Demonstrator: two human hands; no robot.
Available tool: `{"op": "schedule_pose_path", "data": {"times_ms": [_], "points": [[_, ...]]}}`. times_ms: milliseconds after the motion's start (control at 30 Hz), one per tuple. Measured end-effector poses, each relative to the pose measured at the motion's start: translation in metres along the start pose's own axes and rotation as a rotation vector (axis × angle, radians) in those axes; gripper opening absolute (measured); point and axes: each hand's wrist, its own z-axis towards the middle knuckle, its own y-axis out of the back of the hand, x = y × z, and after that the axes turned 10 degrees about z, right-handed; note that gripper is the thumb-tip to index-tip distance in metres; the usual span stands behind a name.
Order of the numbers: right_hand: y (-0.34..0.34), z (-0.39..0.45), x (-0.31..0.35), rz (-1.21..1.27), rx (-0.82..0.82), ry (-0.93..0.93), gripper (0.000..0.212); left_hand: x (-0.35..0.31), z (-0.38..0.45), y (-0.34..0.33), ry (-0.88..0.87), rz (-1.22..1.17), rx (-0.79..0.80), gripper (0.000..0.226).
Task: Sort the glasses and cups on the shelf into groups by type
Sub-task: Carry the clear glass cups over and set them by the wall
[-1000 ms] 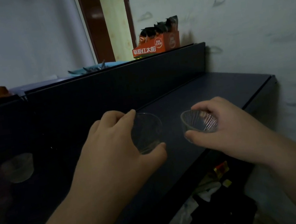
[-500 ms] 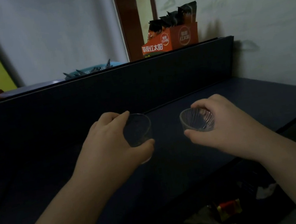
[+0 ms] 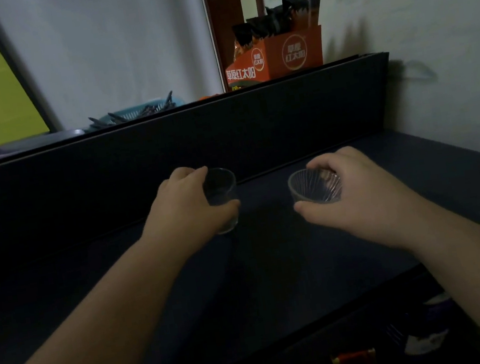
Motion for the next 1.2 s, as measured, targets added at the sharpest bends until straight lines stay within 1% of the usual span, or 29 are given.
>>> {"op": "schedule_pose_path", "data": {"times_ms": [133,267,367,433,500,533,600,667,767,833,900,1000,1100,1200], "points": [[-0.011,0.009,0.001,0.002,0.020,-0.008,0.071,0.011,0.026,-0.007,0.036,0.017,0.026,0.088],[-0.013,0.015,0.003,-0.015,0.012,-0.002,0.069,0.017,0.040,-0.018,0.048,-0.006,0.063,0.089],[-0.009,0.017,-0.001,-0.037,0.007,0.001,0.067,0.015,0.044,-0.027,0.056,-0.015,0.056,0.084],[-0.005,0.019,-0.007,-0.043,0.007,-0.001,0.068,0.014,0.045,-0.030,0.065,-0.014,0.056,0.086],[0.002,0.024,-0.015,-0.042,0.007,-0.013,0.068,0.011,0.046,-0.030,0.044,0.057,0.048,0.091],[0.006,0.028,-0.021,-0.042,0.006,-0.019,0.069,0.008,0.046,-0.029,0.007,0.145,0.025,0.094],[0.015,0.037,-0.035,-0.040,0.005,-0.015,0.071,-0.006,0.045,-0.026,-0.091,0.342,-0.061,0.099],[0.024,0.046,-0.049,-0.043,0.011,-0.006,0.072,-0.027,0.042,-0.021,-0.163,0.427,-0.127,0.099],[0.044,0.058,-0.073,-0.055,0.025,-0.003,0.080,-0.071,0.038,-0.024,-0.251,0.397,-0.152,0.091],[0.062,0.065,-0.094,-0.073,0.018,-0.022,0.088,-0.102,0.039,-0.033,-0.293,0.346,-0.119,0.087],[0.081,0.075,-0.115,-0.087,0.001,-0.040,0.091,-0.129,0.043,-0.044,-0.292,0.288,-0.070,0.086],[0.101,0.098,-0.147,-0.139,-0.007,-0.049,0.093,-0.159,0.053,-0.060,-0.244,0.204,0.012,0.086],[0.107,0.125,-0.169,-0.150,0.041,-0.063,0.096,-0.178,0.063,-0.072,-0.202,0.172,0.082,0.085],[0.105,0.150,-0.182,-0.146,0.086,-0.065,0.097,-0.191,0.070,-0.077,-0.139,0.172,0.108,0.087]]}}
